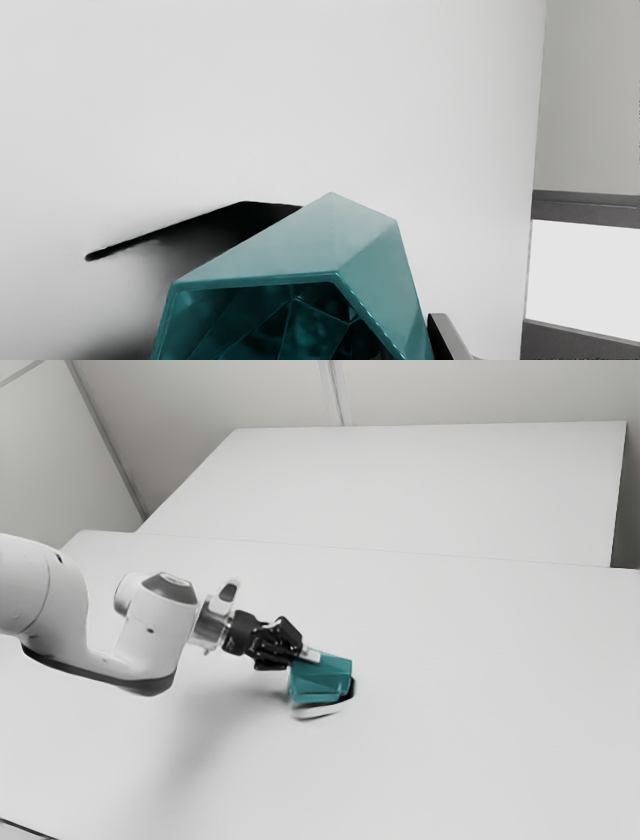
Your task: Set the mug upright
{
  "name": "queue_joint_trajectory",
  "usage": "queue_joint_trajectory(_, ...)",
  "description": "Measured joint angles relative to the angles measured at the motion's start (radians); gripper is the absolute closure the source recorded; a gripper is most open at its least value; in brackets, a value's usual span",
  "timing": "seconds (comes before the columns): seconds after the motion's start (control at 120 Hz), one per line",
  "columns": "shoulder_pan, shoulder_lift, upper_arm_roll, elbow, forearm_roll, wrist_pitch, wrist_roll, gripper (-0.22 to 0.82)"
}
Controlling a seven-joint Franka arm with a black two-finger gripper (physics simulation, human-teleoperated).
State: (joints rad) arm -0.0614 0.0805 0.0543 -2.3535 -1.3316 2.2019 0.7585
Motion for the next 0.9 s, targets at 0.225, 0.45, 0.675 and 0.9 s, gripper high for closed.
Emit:
queue_joint_trajectory(0.225, 0.002, -0.007, -0.001, 0.013, 0.012, -0.006, 0.003, 0.73)
queue_joint_trajectory(0.45, 0.002, 0.0, -0.002, 0.04, 0.024, -0.006, 0.0, 0.76)
queue_joint_trajectory(0.675, 0.0, -0.06, -0.024, 0.044, 0.097, 0.002, -0.026, 0.78)
queue_joint_trajectory(0.9, -0.013, -0.109, -0.044, 0.076, 0.39, 0.008, -0.146, 0.78)
